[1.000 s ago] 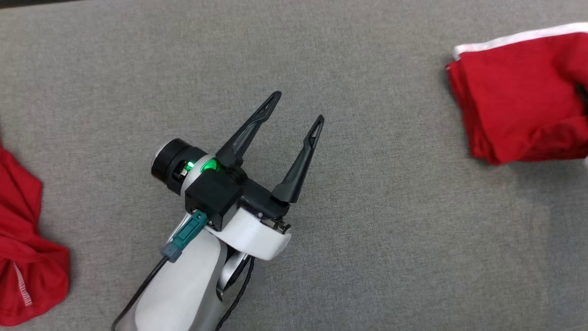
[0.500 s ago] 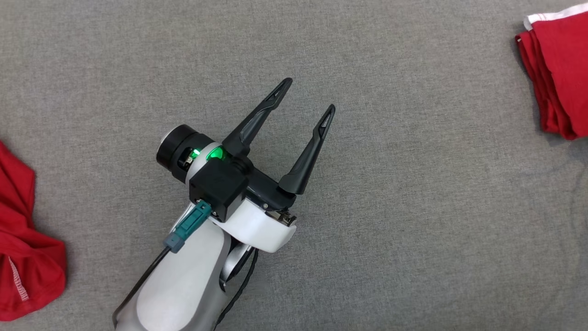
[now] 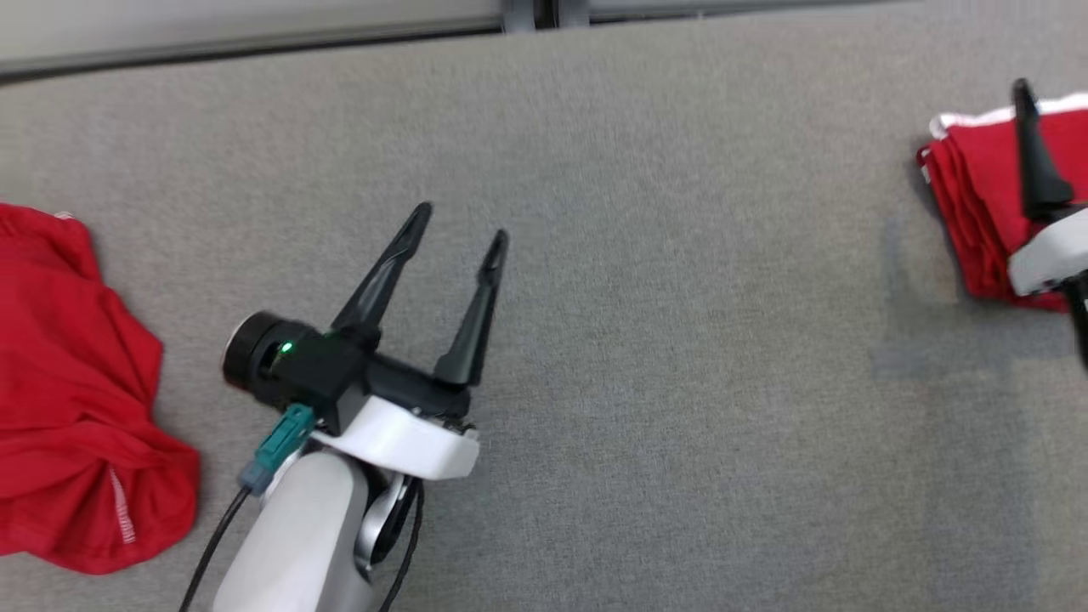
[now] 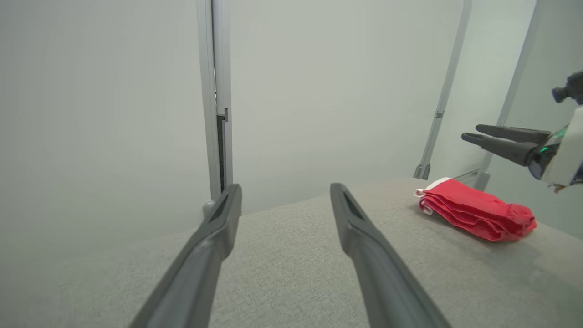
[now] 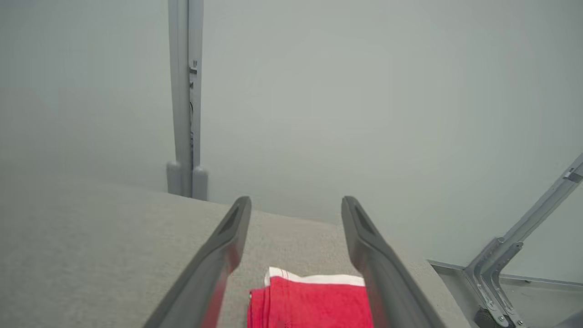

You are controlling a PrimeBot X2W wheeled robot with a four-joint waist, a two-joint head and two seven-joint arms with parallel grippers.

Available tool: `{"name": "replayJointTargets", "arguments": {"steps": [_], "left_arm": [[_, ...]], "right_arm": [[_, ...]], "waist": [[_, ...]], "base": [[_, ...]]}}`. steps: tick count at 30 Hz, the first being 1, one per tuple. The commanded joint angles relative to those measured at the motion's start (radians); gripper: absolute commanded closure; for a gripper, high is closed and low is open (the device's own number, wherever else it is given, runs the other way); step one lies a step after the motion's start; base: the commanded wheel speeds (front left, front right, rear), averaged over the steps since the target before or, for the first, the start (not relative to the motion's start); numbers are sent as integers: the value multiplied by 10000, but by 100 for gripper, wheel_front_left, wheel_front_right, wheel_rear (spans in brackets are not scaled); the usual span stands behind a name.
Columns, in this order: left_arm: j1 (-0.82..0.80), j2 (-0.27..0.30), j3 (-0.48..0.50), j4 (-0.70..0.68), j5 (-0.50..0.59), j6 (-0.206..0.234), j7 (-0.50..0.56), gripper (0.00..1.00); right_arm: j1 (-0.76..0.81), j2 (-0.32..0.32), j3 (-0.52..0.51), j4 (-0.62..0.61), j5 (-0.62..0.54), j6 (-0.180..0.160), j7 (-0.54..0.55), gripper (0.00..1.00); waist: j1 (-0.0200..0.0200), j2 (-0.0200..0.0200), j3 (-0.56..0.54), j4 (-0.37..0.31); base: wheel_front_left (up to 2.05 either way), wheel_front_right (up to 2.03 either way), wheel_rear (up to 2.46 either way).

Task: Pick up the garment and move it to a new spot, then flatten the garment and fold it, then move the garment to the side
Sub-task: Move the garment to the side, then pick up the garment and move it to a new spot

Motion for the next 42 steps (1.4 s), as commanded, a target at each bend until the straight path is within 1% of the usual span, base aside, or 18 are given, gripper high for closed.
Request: {"name": "replayJointTargets", "arguments": {"steps": [1, 5, 9, 12, 14, 21, 25, 28, 42], "left_arm": [[298, 42, 262, 34, 40, 77, 3, 0], [997, 47, 1099, -68, 28, 235, 5, 0], [1619, 43, 1622, -54, 40, 158, 3, 0], [2018, 44, 1856, 23, -23, 105, 3, 0], [2282, 42, 1994, 111, -160, 99, 3, 0], [3015, 36, 2068, 308, -372, 108, 5, 0], [3307, 35, 1986, 315, -486, 121, 5, 0], [3430, 37, 2003, 327, -537, 204, 3, 0], [3444, 36, 1849, 389, -597, 240, 3, 0]], "right_arm": [[530, 240, -262, -576, 210, -18, -52, 0], [1783, 978, -690, -2009, 324, -18, -37, 0], [3077, 1706, -1217, -3036, 363, -18, -38, 0], [3919, 2081, -1505, -3647, -433, -18, -39, 0], [4578, 2629, -1742, -3953, -679, -13, -38, 0], [6359, 3884, -2294, -4861, -1256, -12, -39, 0], [7048, 4236, -2408, -5308, -1466, -12, -41, 0], [7287, 4379, -2409, -5451, -1588, -12, -41, 0], [7350, 4496, -2416, -5389, -1817, -12, -41, 0]], "waist": [[0, 0, -841, 298], [0, 0, -1635, 531], [0, 0, -2265, 834], [0, 0, -2638, 996], [0, 0, -2849, 1063], [0, 0, -3411, 1216], [0, 0, -3488, 1280], [0, 0, -3490, 1278], [0, 0, -3493, 1265]], "base": [[0, 0, 0], [0, 0, 0], [0, 0, 0], [0, 0, 0], [0, 0, 0], [0, 0, 0], [0, 0, 0], [0, 0, 0], [0, 0, 0]]}}
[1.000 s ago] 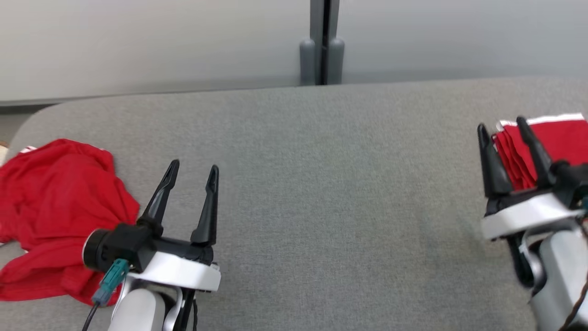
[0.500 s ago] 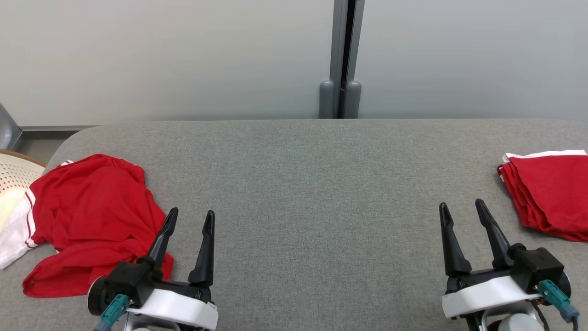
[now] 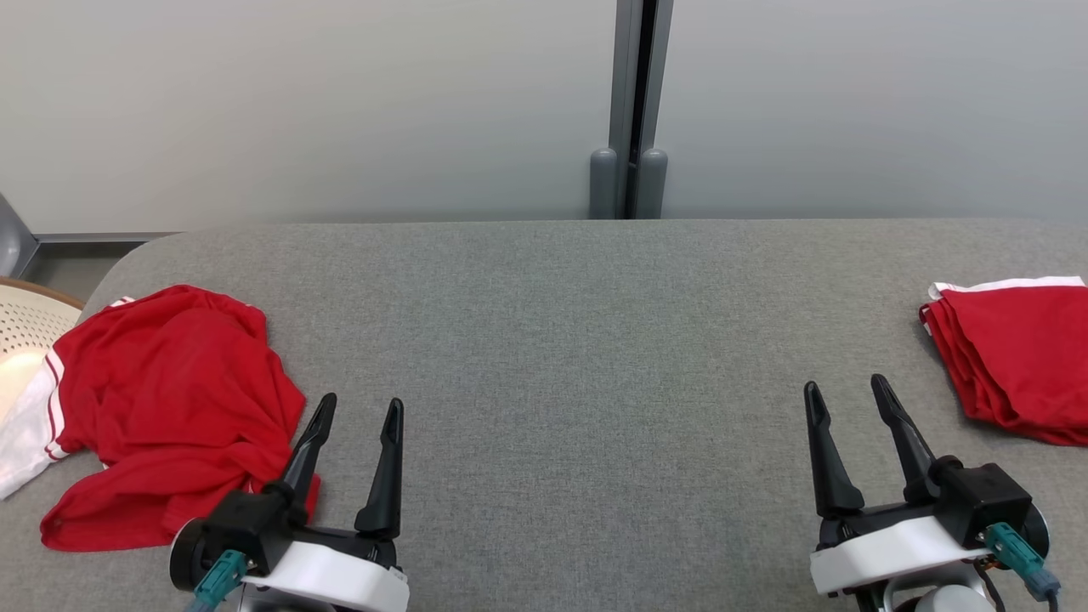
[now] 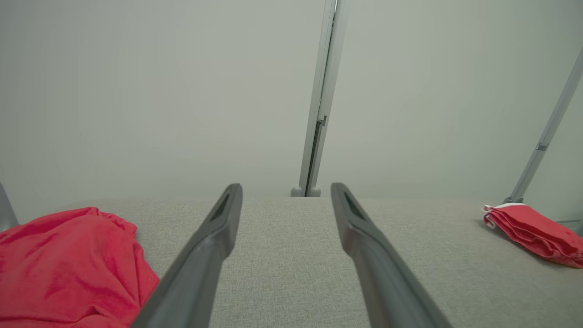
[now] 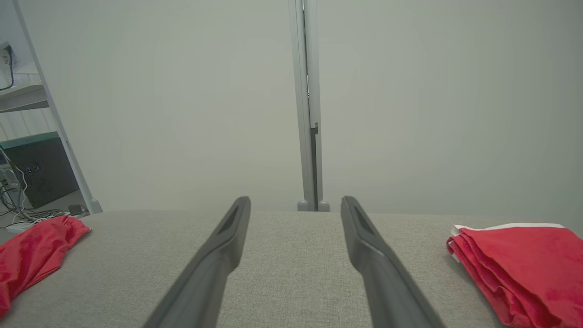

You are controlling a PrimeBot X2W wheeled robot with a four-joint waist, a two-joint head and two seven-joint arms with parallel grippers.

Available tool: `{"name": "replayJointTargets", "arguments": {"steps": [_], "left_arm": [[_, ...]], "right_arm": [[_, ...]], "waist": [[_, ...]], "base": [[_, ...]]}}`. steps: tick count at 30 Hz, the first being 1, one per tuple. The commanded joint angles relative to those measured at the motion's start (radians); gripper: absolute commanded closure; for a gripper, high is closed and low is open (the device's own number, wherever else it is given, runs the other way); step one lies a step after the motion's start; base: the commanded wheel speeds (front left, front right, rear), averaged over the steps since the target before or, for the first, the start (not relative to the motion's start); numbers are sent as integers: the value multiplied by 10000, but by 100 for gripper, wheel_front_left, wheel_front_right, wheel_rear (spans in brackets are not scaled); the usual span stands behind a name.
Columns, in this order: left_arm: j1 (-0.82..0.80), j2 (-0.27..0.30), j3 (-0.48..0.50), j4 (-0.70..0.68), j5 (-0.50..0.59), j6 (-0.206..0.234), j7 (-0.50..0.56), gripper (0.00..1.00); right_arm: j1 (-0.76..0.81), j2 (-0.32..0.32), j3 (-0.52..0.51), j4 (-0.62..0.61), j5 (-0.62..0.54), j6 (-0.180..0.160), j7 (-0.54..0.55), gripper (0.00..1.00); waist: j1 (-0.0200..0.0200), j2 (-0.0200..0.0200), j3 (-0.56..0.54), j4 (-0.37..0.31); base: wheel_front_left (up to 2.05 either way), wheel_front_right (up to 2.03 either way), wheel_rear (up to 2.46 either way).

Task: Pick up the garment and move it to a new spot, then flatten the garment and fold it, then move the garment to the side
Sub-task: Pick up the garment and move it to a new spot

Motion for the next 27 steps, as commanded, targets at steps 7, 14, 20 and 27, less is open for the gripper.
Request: {"name": "replayJointTargets", "arguments": {"steps": [7, 14, 20, 27], "left_arm": [[-23, 32, -11, 57, -30, 37, 5, 0], [-69, 32, -25, 133, -30, 3, 5, 0], [-164, 33, -40, 261, 99, -53, 3, 0], [-226, 36, 67, 466, 56, -13, 4, 0]], "right_arm": [[-4, -2, 87, 89, 53, -4, -9, 0], [74, 8, 94, 130, 24, -4, -9, 0], [68, 25, 189, 131, 120, -4, -9, 0], [108, 27, 652, 194, 336, -4, -8, 0]], "waist": [[0, 0, 43, -54], [0, 0, 58, -48], [0, 0, 64, 185], [0, 0, 91, 949]], "base": [[0, 0, 0], [0, 0, 0], [0, 0, 0], [0, 0, 0]]}}
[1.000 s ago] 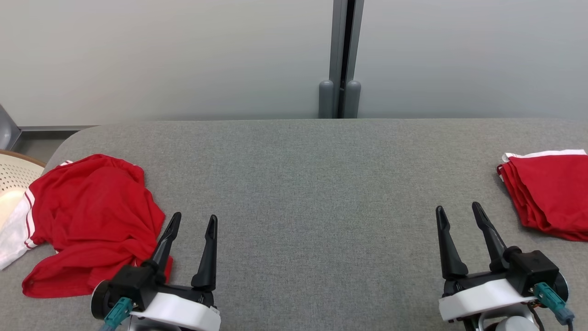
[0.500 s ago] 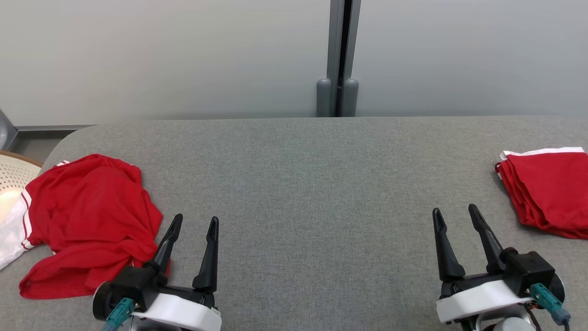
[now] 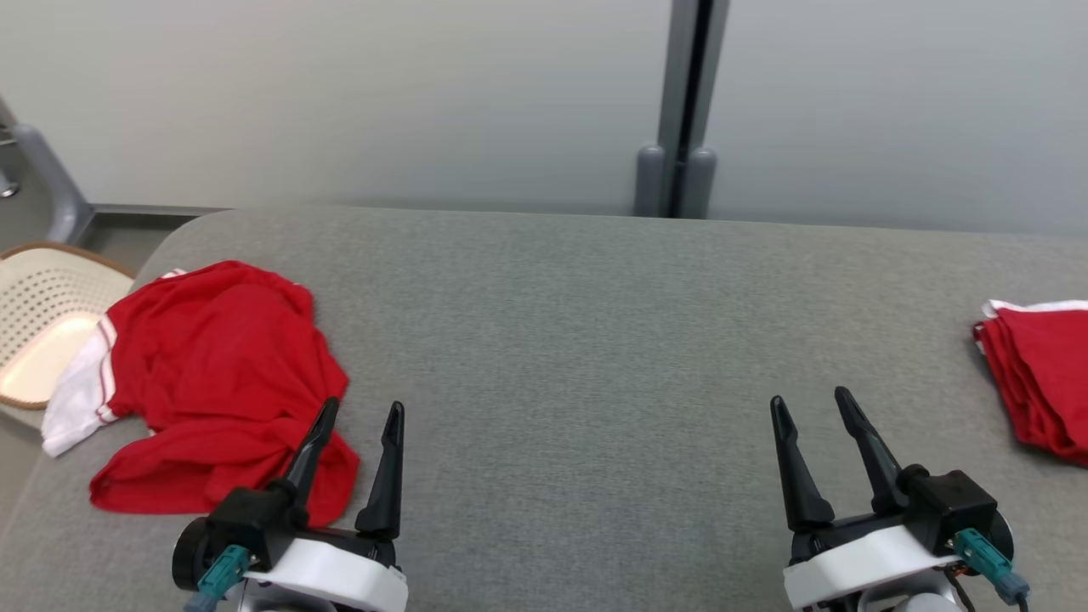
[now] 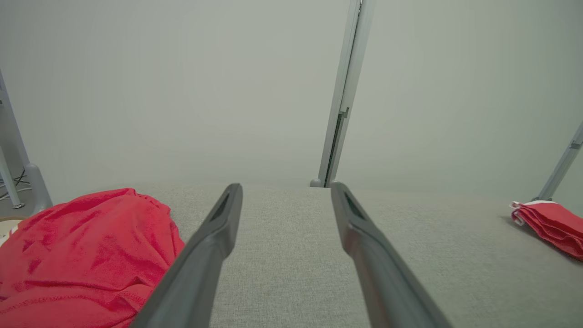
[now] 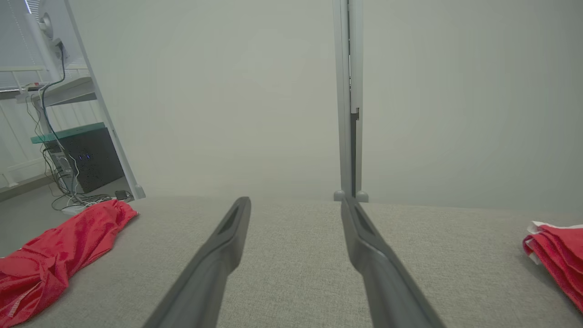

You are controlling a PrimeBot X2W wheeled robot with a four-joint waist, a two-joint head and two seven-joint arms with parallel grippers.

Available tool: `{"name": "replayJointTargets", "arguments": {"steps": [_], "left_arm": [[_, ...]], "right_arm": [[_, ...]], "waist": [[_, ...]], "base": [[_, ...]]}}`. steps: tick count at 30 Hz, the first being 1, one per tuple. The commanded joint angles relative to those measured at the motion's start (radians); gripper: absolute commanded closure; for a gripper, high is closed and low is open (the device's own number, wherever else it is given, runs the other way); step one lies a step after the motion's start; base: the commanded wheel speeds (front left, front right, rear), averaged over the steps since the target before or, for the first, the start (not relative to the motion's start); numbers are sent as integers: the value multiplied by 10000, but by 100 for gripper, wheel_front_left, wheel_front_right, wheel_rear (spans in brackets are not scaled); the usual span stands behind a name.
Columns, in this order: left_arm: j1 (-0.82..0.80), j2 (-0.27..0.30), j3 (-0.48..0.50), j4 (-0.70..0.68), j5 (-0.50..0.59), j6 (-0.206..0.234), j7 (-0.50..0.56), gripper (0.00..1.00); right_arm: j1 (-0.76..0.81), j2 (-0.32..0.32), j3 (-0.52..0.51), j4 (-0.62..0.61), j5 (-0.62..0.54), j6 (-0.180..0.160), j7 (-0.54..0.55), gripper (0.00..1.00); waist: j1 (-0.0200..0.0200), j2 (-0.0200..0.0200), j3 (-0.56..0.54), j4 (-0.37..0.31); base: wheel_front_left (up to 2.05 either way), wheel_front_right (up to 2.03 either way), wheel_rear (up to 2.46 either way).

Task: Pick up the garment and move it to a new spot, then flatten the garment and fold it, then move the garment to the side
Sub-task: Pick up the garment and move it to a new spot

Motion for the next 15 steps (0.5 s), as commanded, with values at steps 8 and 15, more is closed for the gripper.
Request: {"name": "replayJointTargets", "arguments": {"steps": [8, 15], "left_arm": [[-145, 32, 638, 151, 283, -75, 7, 0], [33, 34, 983, 148, 444, -164, 7, 0]], "right_arm": [[-58, -8, 450, 145, 96, -4, -9, 0], [-132, -2, 927, 254, 432, -4, -9, 0]], "waist": [[0, 0, -12, 1479], [0, 0, -142, 2332]], "base": [[0, 0, 0], [0, 0, 0]]}}
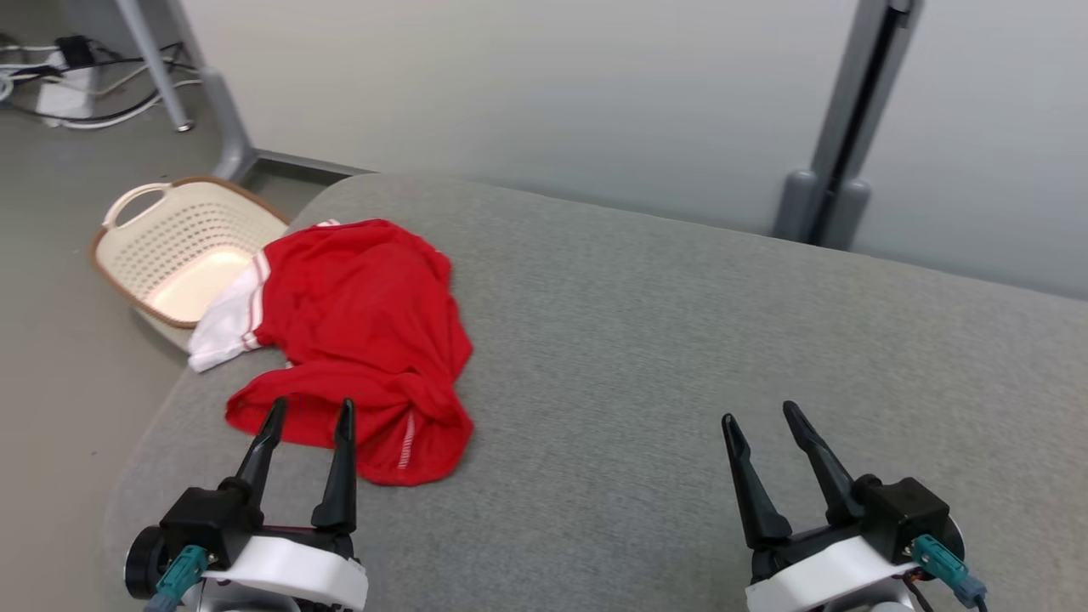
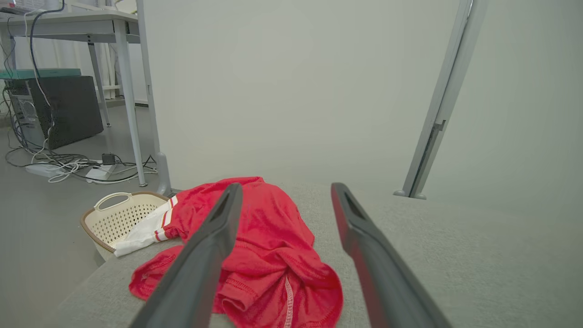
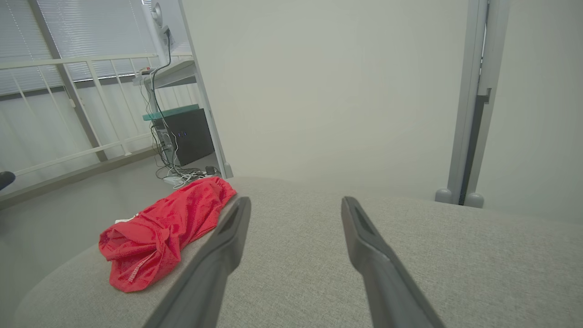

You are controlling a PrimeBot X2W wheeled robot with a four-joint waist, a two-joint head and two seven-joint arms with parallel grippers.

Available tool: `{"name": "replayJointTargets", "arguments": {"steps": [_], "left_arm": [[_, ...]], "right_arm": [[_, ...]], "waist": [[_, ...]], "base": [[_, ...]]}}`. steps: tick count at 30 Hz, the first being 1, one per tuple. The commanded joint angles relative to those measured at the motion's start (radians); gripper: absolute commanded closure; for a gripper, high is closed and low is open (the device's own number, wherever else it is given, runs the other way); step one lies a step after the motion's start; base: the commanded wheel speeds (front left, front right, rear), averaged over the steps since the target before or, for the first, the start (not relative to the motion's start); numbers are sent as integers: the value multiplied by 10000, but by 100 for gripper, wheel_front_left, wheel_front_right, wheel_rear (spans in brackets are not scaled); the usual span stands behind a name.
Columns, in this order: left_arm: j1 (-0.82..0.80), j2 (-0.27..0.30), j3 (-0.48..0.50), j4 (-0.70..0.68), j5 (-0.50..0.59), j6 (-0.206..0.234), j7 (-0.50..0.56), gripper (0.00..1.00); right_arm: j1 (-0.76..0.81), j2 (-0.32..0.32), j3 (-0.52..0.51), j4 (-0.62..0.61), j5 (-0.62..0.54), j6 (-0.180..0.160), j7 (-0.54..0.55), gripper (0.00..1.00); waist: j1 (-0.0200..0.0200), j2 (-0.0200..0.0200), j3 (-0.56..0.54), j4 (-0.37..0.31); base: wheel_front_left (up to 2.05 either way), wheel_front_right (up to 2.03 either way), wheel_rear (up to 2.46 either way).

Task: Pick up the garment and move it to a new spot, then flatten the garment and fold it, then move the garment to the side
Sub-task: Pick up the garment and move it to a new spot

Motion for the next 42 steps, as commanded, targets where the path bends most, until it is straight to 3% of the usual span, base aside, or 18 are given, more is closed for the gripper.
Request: {"name": "replayJointTargets", "arguments": {"steps": [1, 11, 27, 34, 39, 42], "left_arm": [[70, 34, 117, 3, 107, -37, 5, 0], [197, 32, 631, 65, 256, -157, 5, 0], [-397, 253, 1638, 466, 338, -283, 4, 0], [-1702, 852, 1596, 2436, 70, -358, 17, 0], [-3081, 1622, 1431, 4299, -184, -380, 361, 0], [-3690, 2170, 707, 5241, -375, -369, 502, 0]], "right_arm": [[-97, -12, 79, 50, 108, -4, -9, 0], [-142, -12, 439, 255, 387, -4, -9, 0], [-446, -204, 78, 132, -36, -4, -9, 0], [-884, -728, -127, -184, -299, -4, 122, 0], [-1225, -1220, -176, -611, -511, -4, 478, 0], [-1358, -1486, -158, -895, -626, -4, 715, 0]], "waist": [[0, 0, -101, 434], [0, 0, -183, 1088], [0, 0, 624, 528], [0, 0, 1743, 263], [0, 0, 2612, 17], [0, 0, 3016, -141]], "base": [[0, 0, 0], [0, 0, 0], [0, 0, 0], [0, 0, 0], [0, 0, 0], [0, 0, 0]]}}
